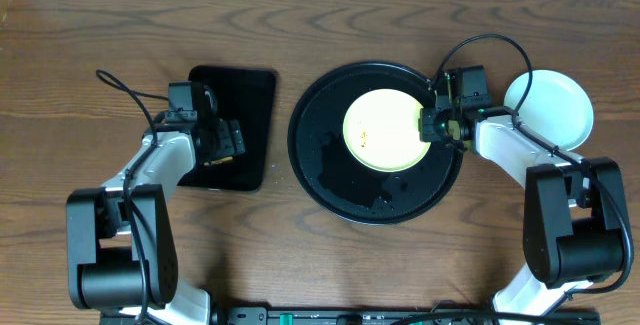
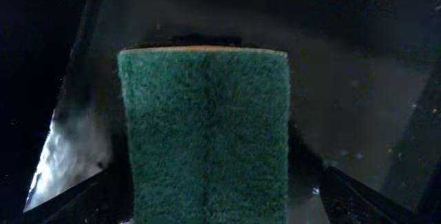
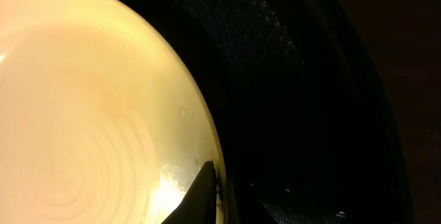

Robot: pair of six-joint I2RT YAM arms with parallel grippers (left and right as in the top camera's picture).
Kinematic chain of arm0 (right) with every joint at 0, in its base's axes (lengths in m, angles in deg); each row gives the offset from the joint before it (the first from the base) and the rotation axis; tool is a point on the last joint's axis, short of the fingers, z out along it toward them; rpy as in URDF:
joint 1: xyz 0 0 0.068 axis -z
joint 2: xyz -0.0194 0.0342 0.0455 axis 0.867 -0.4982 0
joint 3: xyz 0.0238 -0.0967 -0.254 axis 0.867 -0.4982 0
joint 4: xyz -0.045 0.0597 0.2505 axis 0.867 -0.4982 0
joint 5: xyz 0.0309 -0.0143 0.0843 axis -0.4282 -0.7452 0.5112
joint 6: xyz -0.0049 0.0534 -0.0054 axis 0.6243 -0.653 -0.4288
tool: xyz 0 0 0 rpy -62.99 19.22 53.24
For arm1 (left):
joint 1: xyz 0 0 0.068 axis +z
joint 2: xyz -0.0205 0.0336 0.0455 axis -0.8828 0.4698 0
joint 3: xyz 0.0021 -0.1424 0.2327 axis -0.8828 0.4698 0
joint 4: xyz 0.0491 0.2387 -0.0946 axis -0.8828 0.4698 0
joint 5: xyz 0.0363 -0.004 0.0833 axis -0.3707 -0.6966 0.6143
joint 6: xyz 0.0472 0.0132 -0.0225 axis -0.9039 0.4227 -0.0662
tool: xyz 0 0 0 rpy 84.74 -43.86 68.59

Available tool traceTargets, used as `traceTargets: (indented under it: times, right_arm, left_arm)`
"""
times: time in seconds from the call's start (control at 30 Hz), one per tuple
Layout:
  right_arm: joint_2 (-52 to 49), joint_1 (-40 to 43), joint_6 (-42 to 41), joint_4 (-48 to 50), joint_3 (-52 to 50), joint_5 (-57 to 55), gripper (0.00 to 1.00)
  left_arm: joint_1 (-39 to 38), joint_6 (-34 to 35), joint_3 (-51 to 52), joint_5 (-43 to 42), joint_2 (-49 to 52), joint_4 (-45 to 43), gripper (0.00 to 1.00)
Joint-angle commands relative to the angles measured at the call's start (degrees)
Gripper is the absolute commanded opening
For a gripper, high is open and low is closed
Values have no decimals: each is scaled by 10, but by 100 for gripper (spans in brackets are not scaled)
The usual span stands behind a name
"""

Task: Clean dirty plates on tray and stack at the side
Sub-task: 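Lower the left gripper to the black tray and grasp the green sponge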

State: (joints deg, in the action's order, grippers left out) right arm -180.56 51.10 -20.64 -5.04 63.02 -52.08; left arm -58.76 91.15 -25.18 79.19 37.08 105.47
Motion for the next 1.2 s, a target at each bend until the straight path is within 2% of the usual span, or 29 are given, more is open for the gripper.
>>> traceTargets:
  times: [0.0, 0.07, 0.1, 0.13, 0.17, 0.2, 0.23, 0.27, 0.43, 0.53, 0.57, 0.6, 0.63, 0.67, 0.7, 0.73, 0.77, 0.8, 0.93, 0.97, 1.0, 1.03, 1.07, 1.1, 1.13, 1.17]
  right_arm:
    - [-12, -9, 3, -2, 0, 0, 5]
    - [-12, -11, 3, -2, 0, 0, 5]
    - [-12, -11, 3, -2, 0, 0, 6]
    - [-12, -11, 3, -2, 0, 0, 6]
    - [-12, -12, 3, -2, 0, 0, 6]
    - [-12, -11, 3, -2, 0, 0, 5]
    - [-12, -11, 3, -2, 0, 0, 5]
    - [-12, -11, 3, -3, 0, 0, 5]
    - [-12, -11, 3, -3, 0, 0, 6]
    - [-12, -11, 3, -3, 0, 0, 6]
    - [-12, -11, 3, -3, 0, 0, 6]
    - [-12, -11, 3, -3, 0, 0, 6]
    - [-12, -11, 3, -3, 0, 0, 7]
    - [-12, -11, 3, -3, 0, 0, 7]
    - [-12, -11, 3, -3, 0, 0, 7]
    - [-12, -11, 3, -3, 0, 0, 7]
    - [-12, -11, 3, -3, 0, 0, 7]
    - [-12, -11, 3, -3, 0, 0, 7]
    - [-12, -11, 3, -3, 0, 0, 7]
    - [-12, -11, 3, -3, 0, 0, 7]
    - [-12, -11, 3, -3, 0, 0, 7]
    - [-12, -11, 3, -3, 0, 0, 7]
    - [-12, -12, 3, -3, 0, 0, 7]
    - [-12, -11, 3, -3, 0, 0, 7]
    - [-12, -11, 3, -3, 0, 0, 7]
    - [-12, -11, 3, -3, 0, 0, 7]
  left_arm:
    - [2, 8, 7, 2, 26, 8, 79]
    - [2, 8, 7, 4, 39, -5, 34]
    - [2, 8, 7, 4, 42, -7, 25]
    - [2, 8, 7, 4, 43, -7, 23]
    - [2, 8, 7, 4, 43, -7, 29]
    - [2, 8, 7, 4, 43, -9, 48]
    - [3, 8, 7, 4, 43, -19, 76]
    - [3, 8, 7, 4, 43, -36, 76]
    - [2, 8, 7, 7, 45, -94, 64]
    - [-2, 8, 7, 7, 61, -108, 63]
    - [-4, 8, 7, 7, 68, -111, 60]
    - [-8, 8, 7, 6, 82, -119, 47]
    - [-13, 8, 7, 4, 90, -124, 21]
    - [-15, 8, 7, 4, 90, -124, 19]
    - [-17, 8, 7, 4, 90, -124, 22]
    - [-19, 8, 7, 4, 89, -126, 40]
    - [-20, 9, 5, 4, 88, -126, 67]
    - [-20, 10, 4, 4, 87, -125, 67]
    - [-20, 10, 3, 4, 79, -99, 64]
    - [-20, 10, 3, 4, 77, -87, 40]
    - [-20, 10, 3, 4, 76, -81, 25]
    - [-20, 10, 3, 4, 77, -75, 19]
    - [-21, 10, 3, 4, 77, -64, 20]
    - [-21, 10, 3, 4, 77, -61, 37]
    - [-21, 10, 3, 4, 77, -55, 70]
    - [-21, 10, 3, 4, 77, -51, 70]
